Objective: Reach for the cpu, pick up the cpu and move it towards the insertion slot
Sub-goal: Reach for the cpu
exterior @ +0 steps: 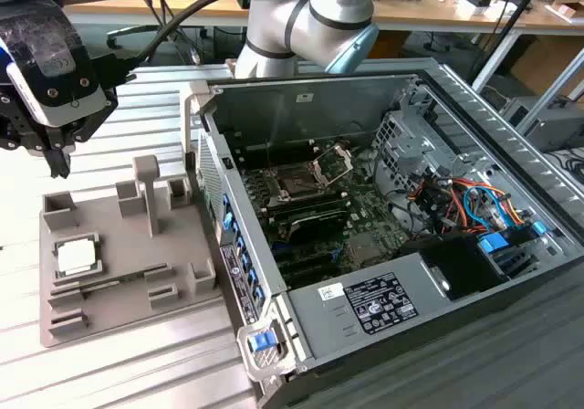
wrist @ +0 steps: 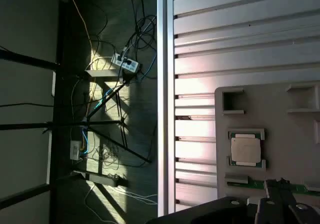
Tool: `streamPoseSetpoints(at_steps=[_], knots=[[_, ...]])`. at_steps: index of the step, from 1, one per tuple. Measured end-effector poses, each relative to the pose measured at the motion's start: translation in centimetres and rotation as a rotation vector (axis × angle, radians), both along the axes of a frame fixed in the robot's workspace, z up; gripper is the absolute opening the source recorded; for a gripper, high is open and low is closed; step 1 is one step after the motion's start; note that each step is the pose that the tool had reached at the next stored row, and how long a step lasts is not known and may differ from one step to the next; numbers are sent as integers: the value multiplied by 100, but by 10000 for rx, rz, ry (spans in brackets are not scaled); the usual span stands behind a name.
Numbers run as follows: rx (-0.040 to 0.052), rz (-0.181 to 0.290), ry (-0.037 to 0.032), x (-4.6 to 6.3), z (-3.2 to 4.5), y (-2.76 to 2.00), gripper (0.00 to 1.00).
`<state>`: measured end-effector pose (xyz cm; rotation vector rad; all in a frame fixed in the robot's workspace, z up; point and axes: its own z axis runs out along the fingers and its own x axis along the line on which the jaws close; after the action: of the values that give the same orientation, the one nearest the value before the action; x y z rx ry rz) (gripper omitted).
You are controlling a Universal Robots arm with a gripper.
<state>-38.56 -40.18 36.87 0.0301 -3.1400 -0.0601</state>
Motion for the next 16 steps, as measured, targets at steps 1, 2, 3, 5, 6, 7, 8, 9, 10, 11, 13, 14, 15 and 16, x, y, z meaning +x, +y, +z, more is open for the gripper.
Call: streamPoseSetpoints(at_steps=[1, 2, 3, 5, 6, 7, 8, 9, 10, 11, 13, 14, 15, 16], knots=[[0, 0, 0, 0, 0, 0, 11], [0, 0, 0, -3, -2, 0, 11], [0, 0, 1, -4, -4, 0, 11], [0, -1, 0, -4, -6, 0, 11], [0, -1, 0, -4, -9, 0, 11], [0, -1, 0, -4, -11, 0, 11], [0, 0, 0, -4, -14, 0, 11], [-1, 0, 1, -4, -18, 0, 11], [-1, 0, 1, -4, -21, 0, 11], [-1, 0, 1, -4, -23, 0, 11], [0, 0, 1, -4, -26, 0, 11], [0, -1, 1, -4, -28, 0, 11], [0, -1, 1, -4, -29, 0, 11], [-1, -1, 1, -4, -29, 0, 11]])
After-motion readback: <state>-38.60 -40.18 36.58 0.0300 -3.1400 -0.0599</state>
